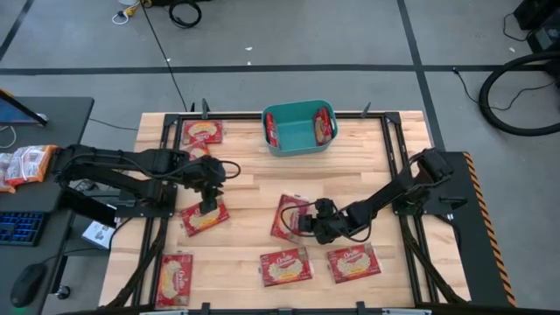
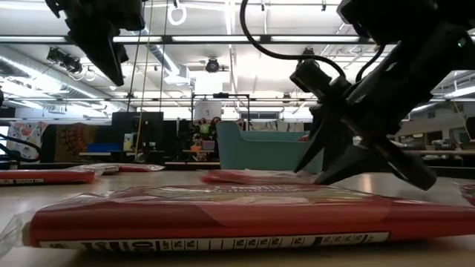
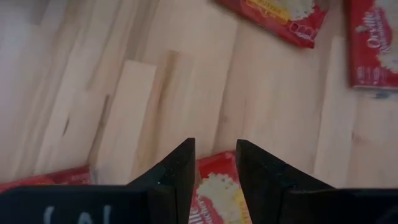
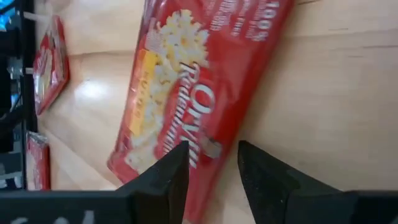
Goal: Sort popcorn bags into baskets
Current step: Put the popcorn bag into the bin
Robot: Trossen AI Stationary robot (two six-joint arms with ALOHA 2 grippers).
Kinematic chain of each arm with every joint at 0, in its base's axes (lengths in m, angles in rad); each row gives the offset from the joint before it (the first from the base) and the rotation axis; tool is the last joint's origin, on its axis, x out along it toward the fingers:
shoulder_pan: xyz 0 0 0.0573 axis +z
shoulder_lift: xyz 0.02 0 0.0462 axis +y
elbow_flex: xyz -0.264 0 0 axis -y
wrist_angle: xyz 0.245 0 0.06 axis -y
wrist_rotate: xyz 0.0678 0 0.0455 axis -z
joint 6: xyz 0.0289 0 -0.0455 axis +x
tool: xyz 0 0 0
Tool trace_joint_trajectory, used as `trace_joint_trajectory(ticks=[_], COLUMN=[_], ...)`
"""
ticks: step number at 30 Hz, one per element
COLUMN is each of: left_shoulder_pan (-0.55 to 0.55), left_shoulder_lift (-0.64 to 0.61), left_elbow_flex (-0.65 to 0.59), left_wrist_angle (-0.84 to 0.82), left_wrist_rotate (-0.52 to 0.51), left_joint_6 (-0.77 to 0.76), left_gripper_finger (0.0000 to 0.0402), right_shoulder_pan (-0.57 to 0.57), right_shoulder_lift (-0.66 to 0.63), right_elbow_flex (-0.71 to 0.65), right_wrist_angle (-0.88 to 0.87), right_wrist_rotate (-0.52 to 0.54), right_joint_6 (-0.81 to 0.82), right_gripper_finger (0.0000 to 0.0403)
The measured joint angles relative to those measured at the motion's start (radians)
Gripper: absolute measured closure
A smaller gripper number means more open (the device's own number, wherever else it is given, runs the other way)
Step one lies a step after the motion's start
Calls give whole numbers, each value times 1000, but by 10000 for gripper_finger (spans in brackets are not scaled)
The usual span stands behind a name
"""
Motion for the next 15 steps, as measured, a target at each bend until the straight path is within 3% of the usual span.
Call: trace_joint_trajectory(ticks=[5, 9, 15], left_shoulder_pan=[0, 0, 0], left_shoulder_lift=[0, 0, -3], left_elbow_flex=[0, 0, 0], left_wrist_angle=[-67, -146, -197], left_wrist_rotate=[-3, -3, -4], left_joint_6=[-17, -55, -86], left_gripper_finger=[280, 280, 280], right_shoulder_pan=[-18, -43, -113], right_shoulder_lift=[34, 31, -61], right_elbow_flex=[36, 75, 291], right_wrist_angle=[-12, -44, -445], right_wrist_rotate=[29, 38, -25], right_joint_6=[-75, -241, -417], right_gripper_finger=[335, 393, 398])
